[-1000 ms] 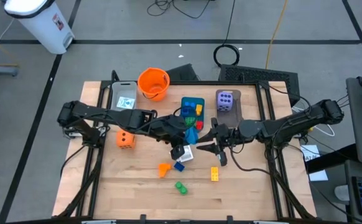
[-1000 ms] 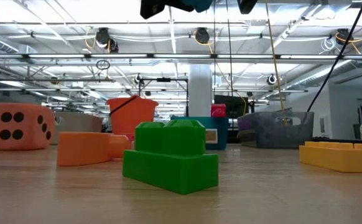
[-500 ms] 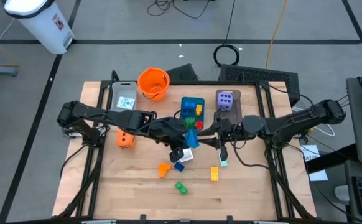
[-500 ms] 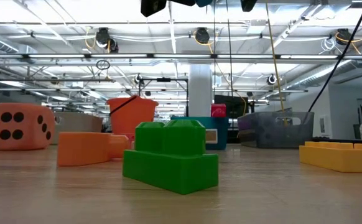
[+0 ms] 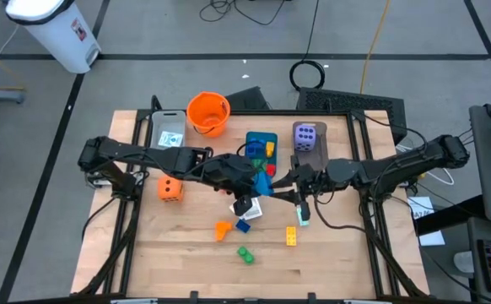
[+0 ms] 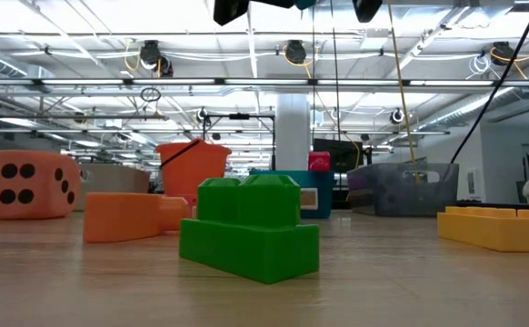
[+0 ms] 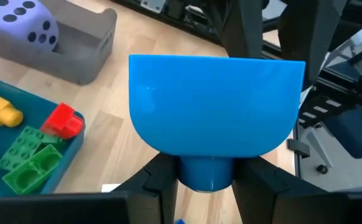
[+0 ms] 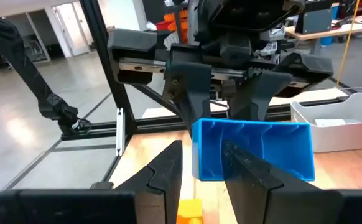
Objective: Pick & Place Toys
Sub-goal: Put the blue game piece into the blue bin
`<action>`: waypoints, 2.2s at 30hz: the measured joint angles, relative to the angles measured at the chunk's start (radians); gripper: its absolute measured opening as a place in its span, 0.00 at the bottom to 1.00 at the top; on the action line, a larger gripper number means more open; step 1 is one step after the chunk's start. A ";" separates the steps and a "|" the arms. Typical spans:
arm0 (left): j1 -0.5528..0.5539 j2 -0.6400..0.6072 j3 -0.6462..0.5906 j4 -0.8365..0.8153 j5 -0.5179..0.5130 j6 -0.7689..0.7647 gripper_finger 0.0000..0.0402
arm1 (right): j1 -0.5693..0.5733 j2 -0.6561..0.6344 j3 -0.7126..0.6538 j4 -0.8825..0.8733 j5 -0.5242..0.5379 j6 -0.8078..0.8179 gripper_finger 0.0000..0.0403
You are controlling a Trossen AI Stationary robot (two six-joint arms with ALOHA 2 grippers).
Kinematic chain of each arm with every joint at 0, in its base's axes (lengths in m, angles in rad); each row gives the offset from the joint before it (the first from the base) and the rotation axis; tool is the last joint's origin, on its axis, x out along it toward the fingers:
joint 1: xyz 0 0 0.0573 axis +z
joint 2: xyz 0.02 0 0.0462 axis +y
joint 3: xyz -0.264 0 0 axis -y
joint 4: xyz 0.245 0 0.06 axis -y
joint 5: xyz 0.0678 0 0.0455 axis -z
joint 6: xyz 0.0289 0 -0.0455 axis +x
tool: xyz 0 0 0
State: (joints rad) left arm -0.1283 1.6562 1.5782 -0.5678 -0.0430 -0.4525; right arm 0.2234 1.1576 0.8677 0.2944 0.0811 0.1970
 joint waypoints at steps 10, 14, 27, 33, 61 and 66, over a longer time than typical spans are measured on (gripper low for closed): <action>0.008 0.000 -0.001 0.010 0.012 0.006 0.31 | 0.000 0.000 0.001 -0.012 0.002 0.000 0.24; 0.009 0.000 -0.001 0.015 0.018 0.006 0.31 | -0.008 0.000 0.001 -0.014 -0.001 0.000 0.16; 0.030 0.000 -0.002 0.060 0.018 -0.032 0.66 | -0.021 0.003 0.001 -0.021 -0.002 -0.001 0.01; 0.072 -0.049 -0.001 0.065 0.092 -0.041 0.76 | -0.033 -0.005 0.000 -0.007 0.001 -0.001 0.00; 0.136 -0.463 0.000 0.290 0.093 0.223 0.70 | -0.456 0.355 0.354 -0.577 -0.139 -0.066 0.00; 0.136 -0.467 0.000 0.277 0.157 0.245 0.70 | -0.497 0.453 0.354 -0.596 -0.185 -0.025 0.00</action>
State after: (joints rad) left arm 0.0078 1.1888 1.5784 -0.2910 0.1135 -0.2079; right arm -0.2733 1.6109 1.2213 -0.3017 -0.1036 0.1719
